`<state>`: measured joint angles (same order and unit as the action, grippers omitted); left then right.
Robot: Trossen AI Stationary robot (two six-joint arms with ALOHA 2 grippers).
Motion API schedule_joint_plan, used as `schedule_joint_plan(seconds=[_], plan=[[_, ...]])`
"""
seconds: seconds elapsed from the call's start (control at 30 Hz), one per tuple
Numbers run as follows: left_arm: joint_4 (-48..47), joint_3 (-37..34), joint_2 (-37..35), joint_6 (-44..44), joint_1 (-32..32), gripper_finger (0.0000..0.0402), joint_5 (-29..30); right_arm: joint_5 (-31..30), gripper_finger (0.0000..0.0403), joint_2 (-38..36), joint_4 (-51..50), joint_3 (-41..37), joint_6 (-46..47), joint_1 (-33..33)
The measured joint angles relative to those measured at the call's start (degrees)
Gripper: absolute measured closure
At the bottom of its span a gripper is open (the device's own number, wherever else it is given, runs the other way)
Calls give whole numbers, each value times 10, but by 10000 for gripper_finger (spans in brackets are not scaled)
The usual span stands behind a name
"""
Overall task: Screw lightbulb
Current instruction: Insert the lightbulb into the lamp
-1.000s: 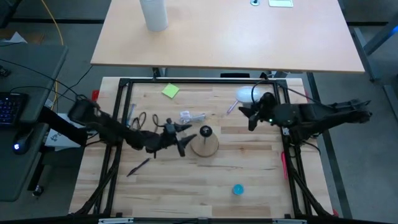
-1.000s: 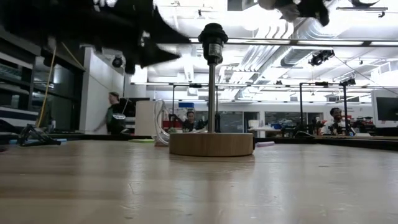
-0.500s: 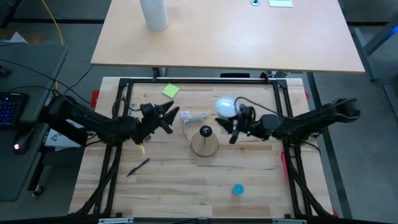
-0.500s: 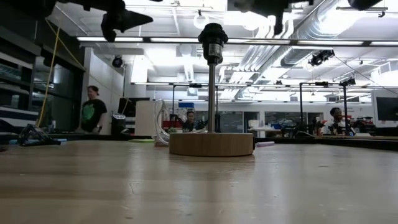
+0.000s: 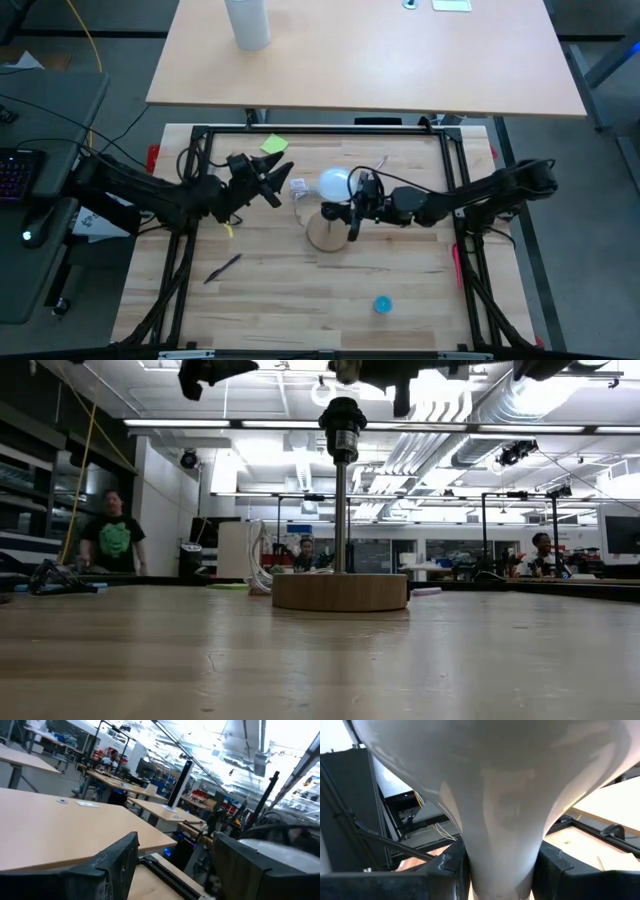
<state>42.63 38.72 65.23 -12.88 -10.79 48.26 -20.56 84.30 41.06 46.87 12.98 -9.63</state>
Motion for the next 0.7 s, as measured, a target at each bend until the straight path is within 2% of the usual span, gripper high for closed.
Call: schedule_joint_plan(seconds=[0.17,0.3,0.47,0.7], plan=[[-16,31,0,19,0,167,-8,0,264,23,21,0,-15,0],[-18,48,0,47,0,167,-8,0,264,26,15,0,-18,0],[-29,68,0,54,0,167,-14,-35,264,26,1,0,-40,0],[-30,75,0,71,0,167,-16,-36,264,26,-20,0,-39,0]])
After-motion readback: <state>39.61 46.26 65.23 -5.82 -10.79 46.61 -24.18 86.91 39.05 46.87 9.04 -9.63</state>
